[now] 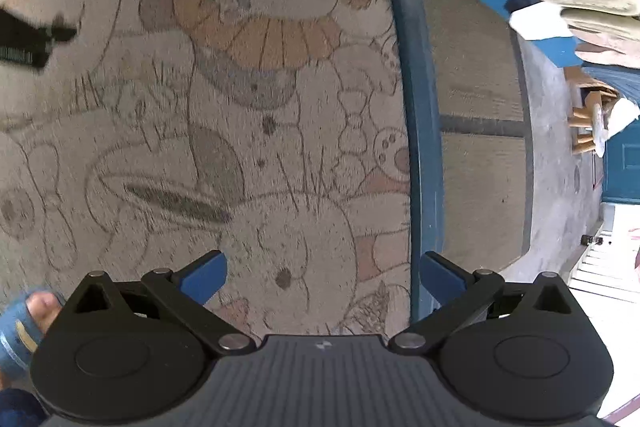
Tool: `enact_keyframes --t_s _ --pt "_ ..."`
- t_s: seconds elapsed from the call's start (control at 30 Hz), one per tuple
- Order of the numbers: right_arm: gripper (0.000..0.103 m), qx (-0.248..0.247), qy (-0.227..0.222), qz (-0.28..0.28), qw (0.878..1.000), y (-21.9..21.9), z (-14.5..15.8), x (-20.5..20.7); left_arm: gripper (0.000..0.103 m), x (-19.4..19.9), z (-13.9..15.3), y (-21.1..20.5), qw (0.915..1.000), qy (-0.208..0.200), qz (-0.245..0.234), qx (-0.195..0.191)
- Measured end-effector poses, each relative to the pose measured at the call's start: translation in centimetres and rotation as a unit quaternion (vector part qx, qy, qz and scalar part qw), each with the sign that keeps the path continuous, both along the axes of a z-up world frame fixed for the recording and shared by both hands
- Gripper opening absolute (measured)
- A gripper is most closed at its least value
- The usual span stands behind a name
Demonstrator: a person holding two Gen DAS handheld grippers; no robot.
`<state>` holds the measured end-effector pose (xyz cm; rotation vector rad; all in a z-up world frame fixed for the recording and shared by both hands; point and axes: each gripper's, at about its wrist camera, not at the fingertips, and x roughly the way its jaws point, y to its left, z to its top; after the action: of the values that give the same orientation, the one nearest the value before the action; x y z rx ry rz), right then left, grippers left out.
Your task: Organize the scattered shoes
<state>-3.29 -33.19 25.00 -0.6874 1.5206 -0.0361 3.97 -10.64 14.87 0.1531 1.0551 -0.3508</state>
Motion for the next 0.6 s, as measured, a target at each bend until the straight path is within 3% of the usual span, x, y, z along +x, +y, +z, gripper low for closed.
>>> enact_keyframes --t_s 0.13,0.23,0.47,0.6 --pt "0.103 0.018 0.027 0.023 0.999 -0.1 -1.3 0.2 0.103 0.3 -0.4 -0.7 1.0 -0.004 -0.002 0.004" --pt "0.103 0.038 0.021 0.022 0.999 0.4 -1.8 0.9 0.103 0.8 -0.4 -1.2 0.9998 -0.012 0.014 0.0" --pt "0.103 0.109 -0.079 0.048 0.99 0.5 -2.8 4.1 0.103 1.7 -0.2 -1.8 0.9985 -0.043 0.033 0.004" --pt "0.103 0.133 -0.123 0.015 0.983 -0.6 -4.7 5.8 0.103 2.3 -0.8 -2.3 0.9979 -0.055 0.034 0.012"
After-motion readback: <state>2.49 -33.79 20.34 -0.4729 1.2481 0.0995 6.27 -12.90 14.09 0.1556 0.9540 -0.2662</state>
